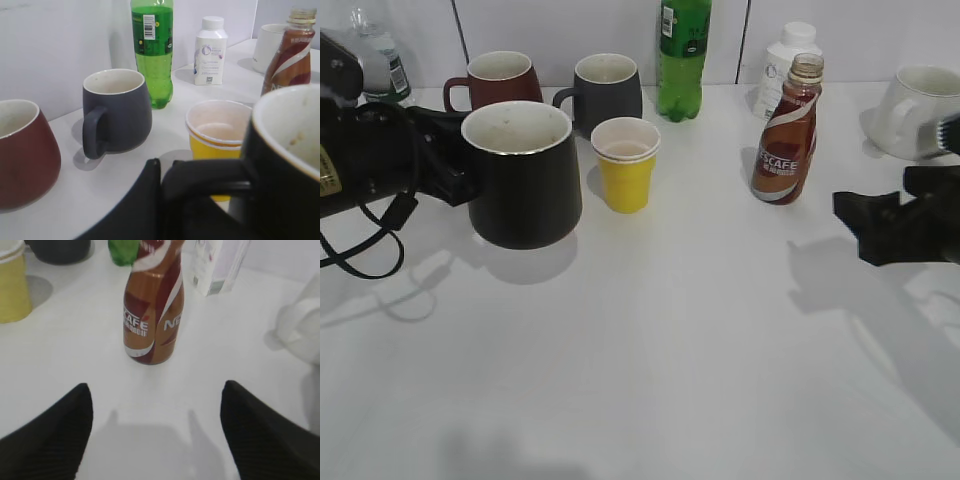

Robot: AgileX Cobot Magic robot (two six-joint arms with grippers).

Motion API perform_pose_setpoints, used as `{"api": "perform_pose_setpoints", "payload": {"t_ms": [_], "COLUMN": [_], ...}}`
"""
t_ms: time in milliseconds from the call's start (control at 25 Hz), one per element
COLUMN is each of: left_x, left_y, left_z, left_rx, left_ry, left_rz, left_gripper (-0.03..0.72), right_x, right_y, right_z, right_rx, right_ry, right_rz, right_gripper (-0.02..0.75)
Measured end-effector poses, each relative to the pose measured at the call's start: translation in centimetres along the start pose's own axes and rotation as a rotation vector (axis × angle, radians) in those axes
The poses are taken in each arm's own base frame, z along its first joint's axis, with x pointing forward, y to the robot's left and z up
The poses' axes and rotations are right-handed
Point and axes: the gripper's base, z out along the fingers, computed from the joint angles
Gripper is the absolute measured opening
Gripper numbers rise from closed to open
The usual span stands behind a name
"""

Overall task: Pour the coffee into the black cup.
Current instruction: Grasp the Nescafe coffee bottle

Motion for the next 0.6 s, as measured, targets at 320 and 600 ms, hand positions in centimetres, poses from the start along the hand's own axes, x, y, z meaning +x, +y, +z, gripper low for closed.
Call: {"api": "perform_pose_setpoints", "payload": {"t_ms": [320,600], "left_x": [0.0,0.0], "left_y": [0.0,0.0], "left_z": [0.0,0.0], "left_rx": [0.0,0.0], "left_ry": [0.0,0.0], "left_rz": [0.0,-0.001], "left_gripper": [0.034,0.034], "right_x": [0.4,1.5], "right_y": [0.2,0.3], "right_z": [5.8,9.4], "right_rx": [-0.066,-0.095], "right_ry": [0.008,0.003], "right_rz": [0.018,0.022], "right_gripper": [0.655,0.655]}}
